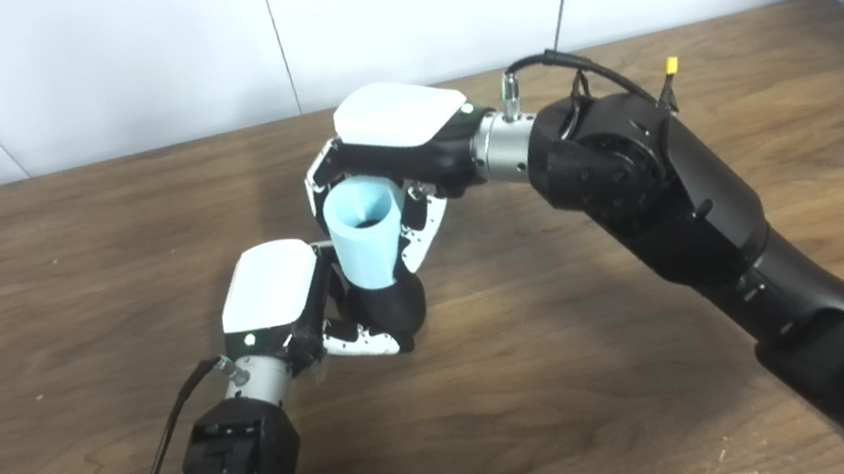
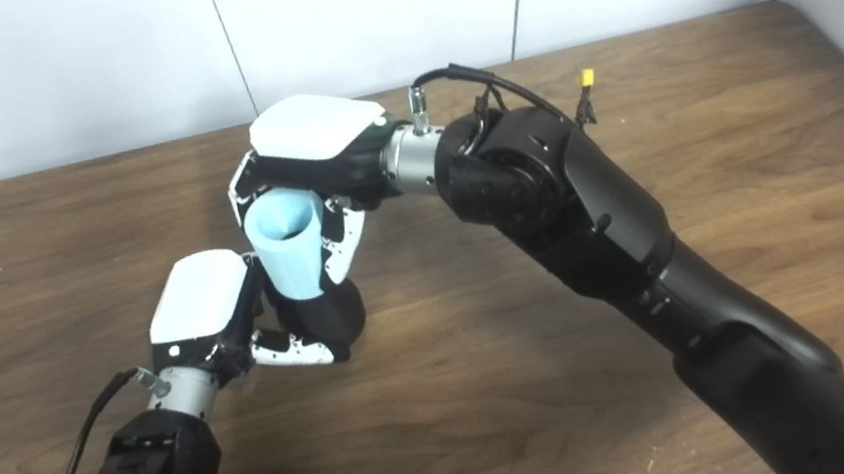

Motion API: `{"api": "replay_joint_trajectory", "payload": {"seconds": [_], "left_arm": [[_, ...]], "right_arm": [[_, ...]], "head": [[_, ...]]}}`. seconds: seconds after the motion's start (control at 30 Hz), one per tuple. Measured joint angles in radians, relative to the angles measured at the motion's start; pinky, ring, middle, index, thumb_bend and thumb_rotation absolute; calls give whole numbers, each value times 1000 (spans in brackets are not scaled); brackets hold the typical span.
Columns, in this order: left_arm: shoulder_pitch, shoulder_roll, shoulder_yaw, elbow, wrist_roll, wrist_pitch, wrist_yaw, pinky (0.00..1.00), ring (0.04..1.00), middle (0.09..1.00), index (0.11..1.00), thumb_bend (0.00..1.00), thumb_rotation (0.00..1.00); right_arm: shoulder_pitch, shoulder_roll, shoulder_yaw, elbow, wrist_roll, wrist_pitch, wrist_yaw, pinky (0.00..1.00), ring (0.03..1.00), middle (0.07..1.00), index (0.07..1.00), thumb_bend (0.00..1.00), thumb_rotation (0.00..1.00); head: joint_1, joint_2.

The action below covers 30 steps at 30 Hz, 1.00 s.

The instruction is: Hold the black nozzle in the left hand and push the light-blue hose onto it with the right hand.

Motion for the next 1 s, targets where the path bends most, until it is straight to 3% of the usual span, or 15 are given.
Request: {"api": "replay_joint_trajectory", "payload": {"seconds": [0.07, 0.17, 0.3, 0.47, 0.83, 1.0], "left_arm": [[0, -1, 0, 0, 0, 0, 0, 413, 487, 504, 469, 503, 0], [0, -1, 0, -1, 0, 0, -2, 413, 482, 501, 473, 503, 0], [-1, -1, 1, -3, 0, 0, -9, 408, 478, 495, 478, 504, 0], [-1, -2, 1, -4, 1, 0, -13, 415, 489, 509, 466, 502, 0], [-1, -7, 3, -5, 1, 2, -16, 399, 478, 499, 475, 504, 0], [-1, -8, 3, -4, 1, 2, -16, 405, 484, 500, 473, 503, 0]], "right_arm": [[2, 0, -4, 0, 1, -2, -3, 568, 635, 660, 662, 869, 136], [9, -3, -8, -1, 4, -10, -4, 728, 766, 739, 717, 924, 227], [18, -8, -24, -37, 2, -24, -10, 787, 820, 772, 760, 923, 313], [15, -6, -53, -71, -7, -37, -37, 810, 819, 780, 775, 873, 384], [15, -6, -71, -77, -38, -51, -55, 900, 927, 889, 766, 818, 445], [15, -8, -77, -111, -38, -55, -55, 913, 934, 911, 836, 756, 550]], "head": [[0, 0], [0, 2], [3, 0], [3, 2], [3, 3], [3, 0]]}}
